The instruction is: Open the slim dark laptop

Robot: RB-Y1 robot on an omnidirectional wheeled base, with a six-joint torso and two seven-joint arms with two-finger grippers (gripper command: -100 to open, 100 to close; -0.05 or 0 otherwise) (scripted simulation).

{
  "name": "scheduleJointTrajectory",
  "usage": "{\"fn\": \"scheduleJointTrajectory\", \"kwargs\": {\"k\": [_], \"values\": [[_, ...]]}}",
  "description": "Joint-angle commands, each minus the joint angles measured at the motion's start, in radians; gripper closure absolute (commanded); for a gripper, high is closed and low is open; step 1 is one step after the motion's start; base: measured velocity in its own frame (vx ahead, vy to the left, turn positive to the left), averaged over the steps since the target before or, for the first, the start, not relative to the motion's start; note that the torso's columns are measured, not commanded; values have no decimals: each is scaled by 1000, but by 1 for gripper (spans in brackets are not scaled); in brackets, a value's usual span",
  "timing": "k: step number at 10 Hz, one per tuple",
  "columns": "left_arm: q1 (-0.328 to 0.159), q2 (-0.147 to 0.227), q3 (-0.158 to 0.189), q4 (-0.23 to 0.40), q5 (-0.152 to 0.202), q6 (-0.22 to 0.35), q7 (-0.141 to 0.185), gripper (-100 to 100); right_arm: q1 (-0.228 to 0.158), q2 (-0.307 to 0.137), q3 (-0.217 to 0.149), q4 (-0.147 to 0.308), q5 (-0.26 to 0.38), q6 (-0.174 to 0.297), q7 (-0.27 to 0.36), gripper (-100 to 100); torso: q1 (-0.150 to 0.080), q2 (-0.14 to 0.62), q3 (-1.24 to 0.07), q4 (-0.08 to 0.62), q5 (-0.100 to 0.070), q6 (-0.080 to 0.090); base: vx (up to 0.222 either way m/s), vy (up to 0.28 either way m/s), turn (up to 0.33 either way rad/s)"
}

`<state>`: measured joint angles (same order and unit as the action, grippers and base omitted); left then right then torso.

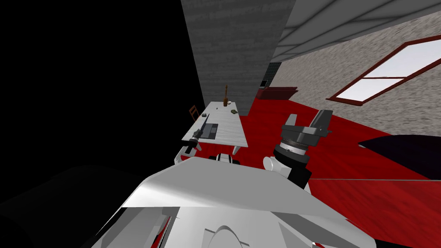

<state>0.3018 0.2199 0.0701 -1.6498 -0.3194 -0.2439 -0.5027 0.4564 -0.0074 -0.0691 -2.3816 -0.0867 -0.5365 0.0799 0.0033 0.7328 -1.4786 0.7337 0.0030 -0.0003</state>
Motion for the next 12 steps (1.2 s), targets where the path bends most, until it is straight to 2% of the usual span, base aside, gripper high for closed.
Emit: {"fn": "scheduleJointTrajectory", "kwargs": {"k": [1,4,5,6,7,8,9,10,11,12], "values": [[-1,-7,7,61,-56,-57,-66,100,0,0,0,0,0,0,0,0,1,0,0,0,0,-1,32,-108,91],[-9,-19,14,126,-122,-123,-141,100,0,0,0,0,0,0,0,0,2,-2,-1,0,1,0,44,-100,93],[-11,-16,11,108,-108,-113,-123,100,0,0,0,0,0,0,0,0,3,-3,-1,-1,1,0,7,-57,6],[-9,-41,18,140,-134,-151,-179,100,0,0,0,0,0,0,0,0,4,1,0,2,0,1,30,-17,70],[-9,-41,18,140,-134,-151,-180,100,0,0,0,0,0,0,0,0,4,2,1,3,0,-1,35,-9,52],[-7,-66,25,169,-157,-185,-223,100,0,0,0,0,0,0,0,0,3,2,1,3,-1,-1,46,4,79],[-7,-66,25,169,-157,-185,-231,100,0,0,0,0,0,0,0,0,2,1,1,2,-1,-1,37,2,43],[-5,-91,31,197,-181,-219,-268,100,0,0,0,0,0,0,0,0,2,1,0,2,-1,-1,41,-5,68],[-5,-91,31,197,-181,-219,-282,100,0,0,0,0,0,0,0,0,3,-1,0,0,0,-2,35,-10,35],[-4,-116,38,226,-204,-253,-318,100,0,0,0,0,0,0,0,0,3,-2,-1,0,0,-2,49,-4,78]]}}
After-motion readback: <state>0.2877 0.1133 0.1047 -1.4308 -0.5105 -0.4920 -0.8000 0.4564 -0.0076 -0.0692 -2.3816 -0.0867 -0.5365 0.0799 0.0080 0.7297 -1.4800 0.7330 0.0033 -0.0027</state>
